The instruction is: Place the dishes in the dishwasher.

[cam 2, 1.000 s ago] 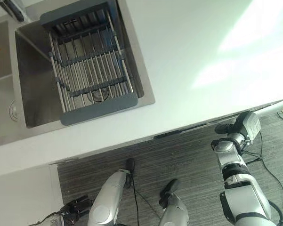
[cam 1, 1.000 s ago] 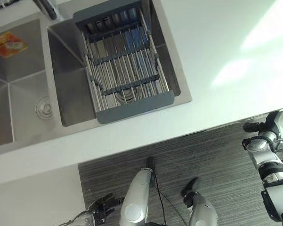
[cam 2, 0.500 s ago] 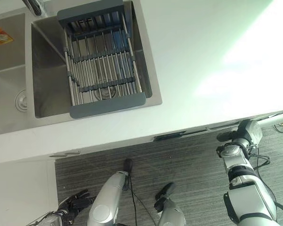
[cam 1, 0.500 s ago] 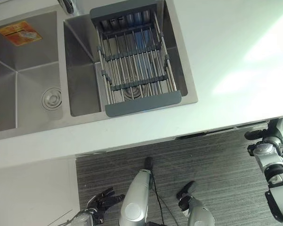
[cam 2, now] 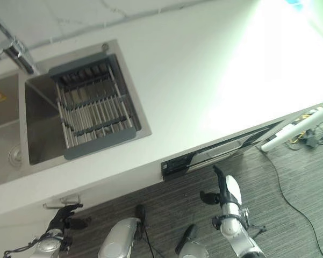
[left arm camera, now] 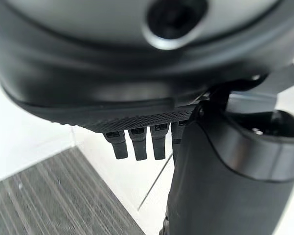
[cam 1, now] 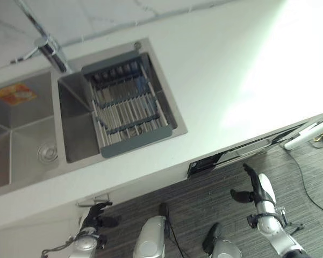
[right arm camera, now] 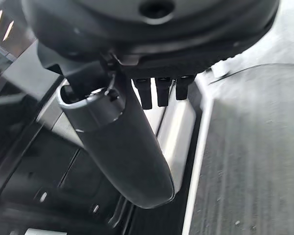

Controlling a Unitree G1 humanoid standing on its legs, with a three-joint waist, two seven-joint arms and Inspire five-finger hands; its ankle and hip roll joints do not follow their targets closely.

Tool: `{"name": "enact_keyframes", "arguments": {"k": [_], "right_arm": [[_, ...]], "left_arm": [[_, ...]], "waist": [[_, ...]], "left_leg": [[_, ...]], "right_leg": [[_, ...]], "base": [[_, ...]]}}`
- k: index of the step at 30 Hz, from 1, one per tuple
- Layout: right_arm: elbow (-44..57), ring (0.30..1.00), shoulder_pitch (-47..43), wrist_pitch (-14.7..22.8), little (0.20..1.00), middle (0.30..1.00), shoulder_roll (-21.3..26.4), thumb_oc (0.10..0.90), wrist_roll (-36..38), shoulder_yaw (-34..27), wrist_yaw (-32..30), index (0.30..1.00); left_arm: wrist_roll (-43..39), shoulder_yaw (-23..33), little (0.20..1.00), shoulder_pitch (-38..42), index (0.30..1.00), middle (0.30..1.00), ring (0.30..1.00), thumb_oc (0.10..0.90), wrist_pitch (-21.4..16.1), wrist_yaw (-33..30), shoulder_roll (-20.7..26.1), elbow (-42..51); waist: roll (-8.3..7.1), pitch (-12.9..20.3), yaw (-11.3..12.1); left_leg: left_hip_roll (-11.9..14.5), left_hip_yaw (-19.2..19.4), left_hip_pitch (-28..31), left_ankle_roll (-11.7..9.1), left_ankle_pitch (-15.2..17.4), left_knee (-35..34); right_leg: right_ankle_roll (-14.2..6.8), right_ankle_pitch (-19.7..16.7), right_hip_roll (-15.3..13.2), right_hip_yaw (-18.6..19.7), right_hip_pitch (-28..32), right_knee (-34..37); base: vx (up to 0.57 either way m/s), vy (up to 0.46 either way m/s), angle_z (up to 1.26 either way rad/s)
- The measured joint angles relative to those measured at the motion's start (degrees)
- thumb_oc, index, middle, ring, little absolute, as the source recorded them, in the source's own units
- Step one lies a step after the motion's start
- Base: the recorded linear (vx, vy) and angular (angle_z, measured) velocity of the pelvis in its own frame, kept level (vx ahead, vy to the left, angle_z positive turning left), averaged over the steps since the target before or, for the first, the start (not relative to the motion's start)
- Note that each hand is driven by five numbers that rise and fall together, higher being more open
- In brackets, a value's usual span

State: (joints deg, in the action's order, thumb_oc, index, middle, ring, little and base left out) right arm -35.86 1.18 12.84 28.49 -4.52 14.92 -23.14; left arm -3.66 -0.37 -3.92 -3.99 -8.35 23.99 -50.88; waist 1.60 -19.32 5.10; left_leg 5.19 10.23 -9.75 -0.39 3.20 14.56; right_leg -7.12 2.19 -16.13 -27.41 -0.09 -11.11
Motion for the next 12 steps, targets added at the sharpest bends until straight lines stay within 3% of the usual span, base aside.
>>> {"name": "enact_keyframes", "arguments": {"k": [6, 12], "right_arm": [[-1.13, 0.9, 3.23, 0.5, 0.9, 0.9, -1.36, 0.8, -0.08, -3.67, 0.64, 0.9], [-8.04, 0.9, 3.34, 0.63, 0.9, 0.9, -5.32, 0.8, -1.75, -3.16, 2.58, 0.9]], "left_arm": [[-0.67, 0.12, 0.9, -1.88, 0.9, 0.9, 0.9, 0.8, 1.53, 0.9, -0.12, -0.93], [-12.39, 0.01, 0.9, -1.54, 0.9, 0.9, 0.9, 0.8, 2.84, 12.01, -3.34, -3.72]], "waist": [[-0.49, 2.51, -1.73], [-1.0, 6.11, -1.94]], "left_leg": [[0.62, 1.27, 1.13, -0.29, 0.87, 0.17], [0.85, 2.3, 1.93, -0.39, 0.94, 0.15]], "right_leg": [[0.42, 0.81, 0.05, 1.27, 0.02, -1.0], [0.47, 1.84, -0.35, 2.45, -0.67, -3.18]], "base": [[-0.01, -0.007, -0.09], [0.0, -0.042, -0.06]]}}
